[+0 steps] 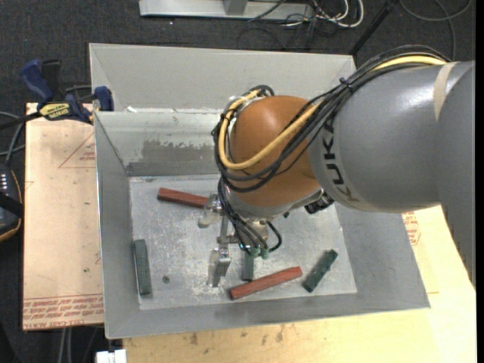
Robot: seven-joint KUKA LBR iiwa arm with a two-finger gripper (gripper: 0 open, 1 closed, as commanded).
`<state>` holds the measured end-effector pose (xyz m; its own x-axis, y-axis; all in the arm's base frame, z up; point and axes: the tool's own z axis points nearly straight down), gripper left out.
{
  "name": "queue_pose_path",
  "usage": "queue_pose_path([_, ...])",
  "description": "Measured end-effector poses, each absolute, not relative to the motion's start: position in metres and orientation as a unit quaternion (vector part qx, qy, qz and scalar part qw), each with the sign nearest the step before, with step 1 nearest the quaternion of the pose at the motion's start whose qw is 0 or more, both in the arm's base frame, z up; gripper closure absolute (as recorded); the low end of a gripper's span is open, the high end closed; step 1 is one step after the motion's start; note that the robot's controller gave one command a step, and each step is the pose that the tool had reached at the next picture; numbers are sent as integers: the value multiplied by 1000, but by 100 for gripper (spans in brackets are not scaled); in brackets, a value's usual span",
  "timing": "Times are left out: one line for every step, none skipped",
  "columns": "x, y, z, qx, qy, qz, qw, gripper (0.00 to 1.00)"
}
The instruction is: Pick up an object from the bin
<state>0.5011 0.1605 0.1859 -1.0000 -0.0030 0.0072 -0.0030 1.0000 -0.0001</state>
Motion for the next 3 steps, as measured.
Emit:
queue_pose_path([503,160,189,0,-1000,0,0,0])
queue_pose_path([498,146,161,52,-999,-1,-2,0])
queue_pose_path([499,114,110,183,-983,-1,-2,0])
